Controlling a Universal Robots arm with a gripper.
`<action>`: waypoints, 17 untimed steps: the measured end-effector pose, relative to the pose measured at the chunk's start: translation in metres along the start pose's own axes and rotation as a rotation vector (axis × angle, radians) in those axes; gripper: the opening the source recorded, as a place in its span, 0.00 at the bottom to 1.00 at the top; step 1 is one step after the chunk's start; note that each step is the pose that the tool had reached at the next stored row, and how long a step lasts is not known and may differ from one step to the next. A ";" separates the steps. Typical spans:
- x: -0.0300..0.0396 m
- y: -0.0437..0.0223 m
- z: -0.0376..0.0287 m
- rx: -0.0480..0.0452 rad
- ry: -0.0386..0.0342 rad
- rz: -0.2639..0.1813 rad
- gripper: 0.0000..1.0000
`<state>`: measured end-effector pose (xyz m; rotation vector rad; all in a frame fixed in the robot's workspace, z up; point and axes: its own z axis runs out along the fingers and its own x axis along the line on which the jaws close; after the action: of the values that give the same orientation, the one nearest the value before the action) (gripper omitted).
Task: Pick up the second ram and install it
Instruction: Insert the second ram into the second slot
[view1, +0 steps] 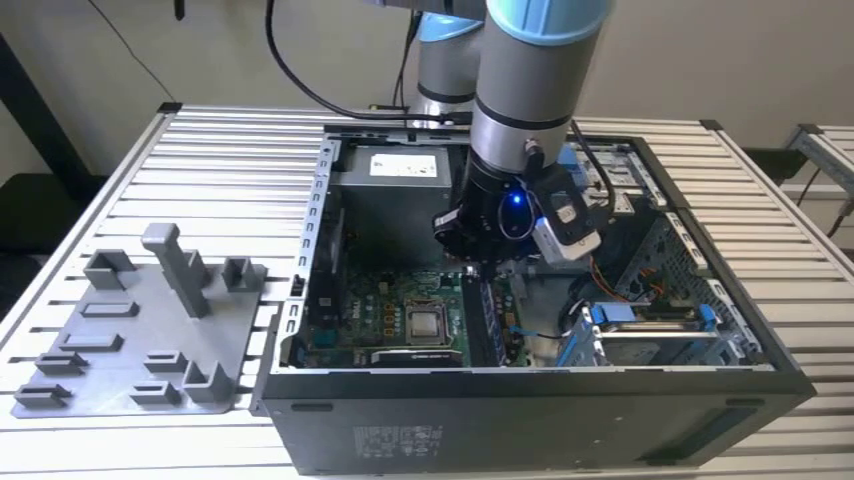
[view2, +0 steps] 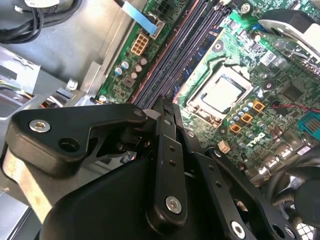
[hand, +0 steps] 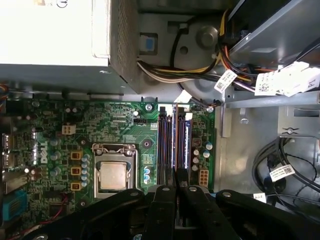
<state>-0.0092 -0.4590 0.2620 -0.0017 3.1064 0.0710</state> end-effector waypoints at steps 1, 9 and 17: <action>0.0000 0.0000 0.0001 0.0004 0.0001 0.000 0.13; 0.0001 -0.0002 0.0051 0.0003 0.0001 0.000 0.13; 0.0000 -0.0004 0.0075 0.0053 0.0008 0.000 0.13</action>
<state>-0.0090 -0.4590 0.2545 -0.0019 3.1073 0.0627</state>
